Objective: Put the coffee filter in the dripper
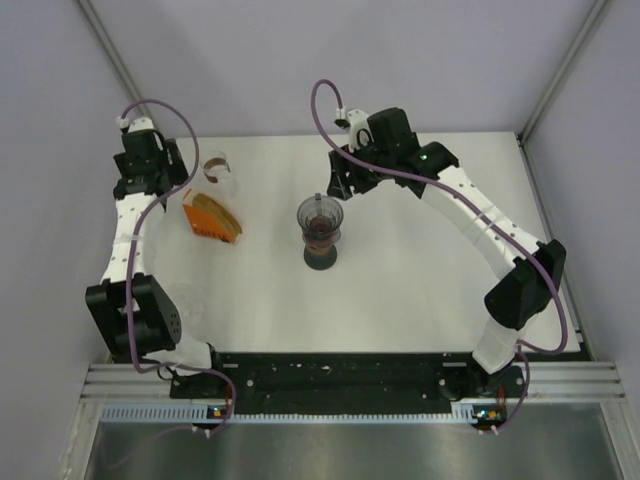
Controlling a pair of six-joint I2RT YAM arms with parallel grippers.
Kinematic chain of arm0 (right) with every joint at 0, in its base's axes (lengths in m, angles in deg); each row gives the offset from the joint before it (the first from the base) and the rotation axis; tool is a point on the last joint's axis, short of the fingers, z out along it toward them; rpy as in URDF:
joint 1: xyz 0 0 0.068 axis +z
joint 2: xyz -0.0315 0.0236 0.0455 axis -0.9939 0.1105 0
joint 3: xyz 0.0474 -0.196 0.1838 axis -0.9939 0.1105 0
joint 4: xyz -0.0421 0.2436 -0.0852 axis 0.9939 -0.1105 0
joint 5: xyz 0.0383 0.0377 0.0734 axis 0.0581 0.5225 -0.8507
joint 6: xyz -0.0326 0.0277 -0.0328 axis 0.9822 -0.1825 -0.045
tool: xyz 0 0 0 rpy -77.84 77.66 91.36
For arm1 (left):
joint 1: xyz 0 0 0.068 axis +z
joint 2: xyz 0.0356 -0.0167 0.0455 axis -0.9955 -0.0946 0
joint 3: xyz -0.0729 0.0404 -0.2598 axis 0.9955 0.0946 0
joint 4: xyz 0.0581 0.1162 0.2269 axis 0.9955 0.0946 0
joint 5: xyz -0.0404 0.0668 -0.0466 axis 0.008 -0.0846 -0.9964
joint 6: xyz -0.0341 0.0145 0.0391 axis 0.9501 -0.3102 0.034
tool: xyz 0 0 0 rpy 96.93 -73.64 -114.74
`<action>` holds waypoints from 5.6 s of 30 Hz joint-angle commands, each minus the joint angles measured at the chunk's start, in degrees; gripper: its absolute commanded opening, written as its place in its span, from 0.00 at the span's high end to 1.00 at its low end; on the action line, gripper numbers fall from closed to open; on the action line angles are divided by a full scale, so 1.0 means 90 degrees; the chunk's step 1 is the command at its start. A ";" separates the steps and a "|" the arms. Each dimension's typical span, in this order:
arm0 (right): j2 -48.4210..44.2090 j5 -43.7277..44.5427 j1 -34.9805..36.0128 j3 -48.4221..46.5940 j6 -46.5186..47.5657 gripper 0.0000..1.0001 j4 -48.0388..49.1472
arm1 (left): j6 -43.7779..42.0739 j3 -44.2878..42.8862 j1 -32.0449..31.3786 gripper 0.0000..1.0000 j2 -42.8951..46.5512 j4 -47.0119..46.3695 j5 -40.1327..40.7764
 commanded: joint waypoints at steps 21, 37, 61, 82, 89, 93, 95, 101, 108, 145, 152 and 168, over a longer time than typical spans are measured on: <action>-0.0572 0.0087 0.0105 0.0232 0.0030 0.39 0.0428 | 0.1959 0.0820 -0.0004 0.33 -0.0379 -0.0143 -0.0246; -0.0689 0.0136 0.0105 0.0301 0.0030 0.39 0.0418 | 0.1900 0.0498 0.0015 0.60 -0.1092 -0.0172 -0.0060; -0.0885 0.1232 0.2799 -0.0373 0.2217 0.45 0.1675 | 0.1422 0.0381 0.0103 1.00 0.1778 0.2141 -0.2111; 0.0922 0.0574 0.3338 0.0321 0.0147 0.71 0.4813 | 0.1090 0.0303 0.0084 1.00 0.2365 0.3187 -0.2550; 0.1351 0.1219 0.3338 0.0028 0.0254 0.72 0.4403 | 0.1090 0.0303 0.0084 1.00 0.2326 0.3197 -0.2658; 0.1517 0.1503 0.3338 -0.0177 0.0293 0.72 0.4247 | 0.1090 0.0322 0.0074 1.00 0.2326 0.3187 -0.2687; 0.1576 0.1493 0.3337 -0.0217 0.0313 0.72 0.4208 | 0.1090 0.0313 0.0084 1.00 0.2326 0.3187 -0.2716; 0.1781 0.1571 0.3338 -0.0334 0.0303 0.72 0.4100 | 0.1090 0.0293 0.0084 1.00 0.2306 0.3187 -0.2755; 0.1977 0.1699 0.3328 -0.0597 0.0294 0.97 0.3934 | 0.1070 0.0342 0.0074 1.00 0.2297 0.3129 -0.2717; -0.0739 0.1921 0.2313 -0.0226 0.1816 1.00 0.0616 | 0.0358 0.1855 -0.0238 1.00 0.0578 0.0210 -0.1369; -0.0309 0.2215 0.2137 -0.0607 0.2373 1.00 -0.0314 | 0.0025 0.2226 -0.0512 1.00 0.0451 -0.0260 -0.1027; 0.0297 0.1845 0.1658 -0.0627 0.2374 1.00 -0.0373 | -0.0151 0.2159 -0.0512 0.61 0.0685 0.0228 -0.1681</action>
